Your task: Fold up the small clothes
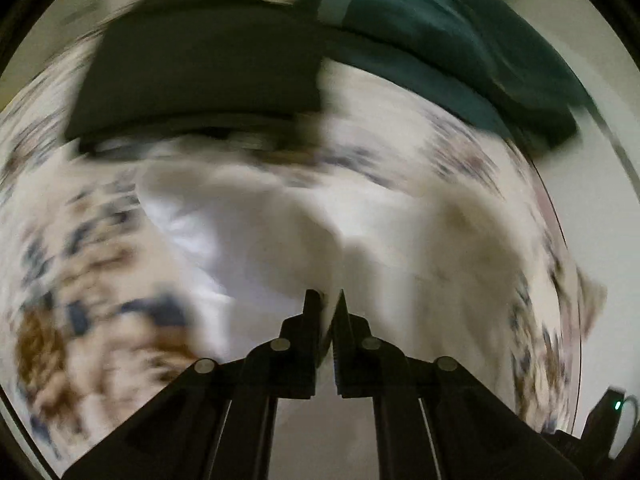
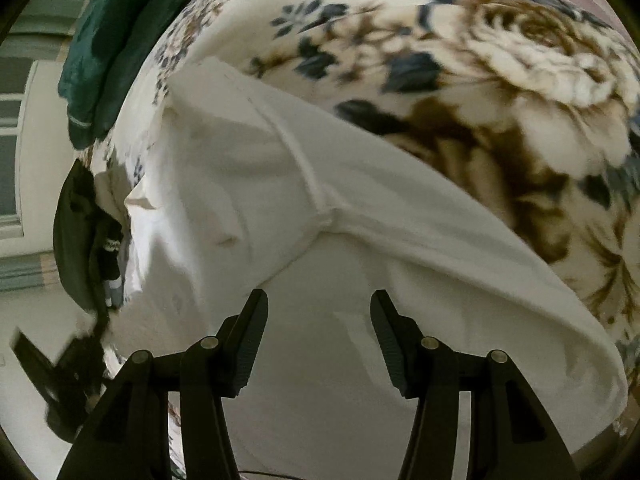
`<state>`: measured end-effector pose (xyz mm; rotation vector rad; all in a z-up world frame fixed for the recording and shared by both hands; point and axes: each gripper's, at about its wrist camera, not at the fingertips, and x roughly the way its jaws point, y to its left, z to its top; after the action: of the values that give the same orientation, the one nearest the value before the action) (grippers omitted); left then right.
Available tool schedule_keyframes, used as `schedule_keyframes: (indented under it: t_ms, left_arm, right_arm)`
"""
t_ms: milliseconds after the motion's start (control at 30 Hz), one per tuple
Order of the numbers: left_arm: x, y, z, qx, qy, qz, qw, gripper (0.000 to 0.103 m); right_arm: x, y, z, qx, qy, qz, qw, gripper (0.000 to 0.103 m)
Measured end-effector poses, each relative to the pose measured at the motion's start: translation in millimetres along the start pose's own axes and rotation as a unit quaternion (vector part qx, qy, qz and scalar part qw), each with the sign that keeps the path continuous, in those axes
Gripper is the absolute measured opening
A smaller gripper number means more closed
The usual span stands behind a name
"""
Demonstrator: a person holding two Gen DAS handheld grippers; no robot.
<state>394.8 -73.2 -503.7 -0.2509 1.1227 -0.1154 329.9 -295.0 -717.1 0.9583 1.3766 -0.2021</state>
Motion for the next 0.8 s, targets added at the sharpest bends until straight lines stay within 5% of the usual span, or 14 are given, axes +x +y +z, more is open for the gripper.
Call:
schedule_keyframes:
  t_ms: [133, 233, 267, 333, 567, 800]
  left_arm:
    - [44, -78, -21, 0.106, 0.063, 0.009, 0.9923, 0.01]
    - [42, -79, -37, 0.124, 0.069, 0.025, 0.9895, 0.017]
    - [37, -71, -41, 0.126, 0.068, 0.031, 0.9892, 0.027]
    - [26, -50, -45, 0.123, 0.068, 0.056, 0.9885, 0.096]
    - [30, 43, -16, 0.08, 0.055, 0.143, 0.985, 0.097]
    - [67, 73, 19, 0.084, 0.046, 0.185, 0.9781, 0.097]
  right_arm:
    - [-9, -12, 0, 0.003, 0.006, -0.006, 1.0, 0.056]
    - [-16, -10, -2, -0.009, 0.011, -0.01, 1.0, 0.056]
    - [-15, -5, -4, -0.015, 0.013, -0.009, 1.0, 0.056]
    - [-12, 5, -5, -0.028, 0.018, -0.005, 0.999, 0.056]
    - [48, 61, -1, -0.053, 0.068, 0.037, 0.996, 0.056]
    - [108, 103, 5, -0.033, 0.081, 0.074, 0.993, 0.056]
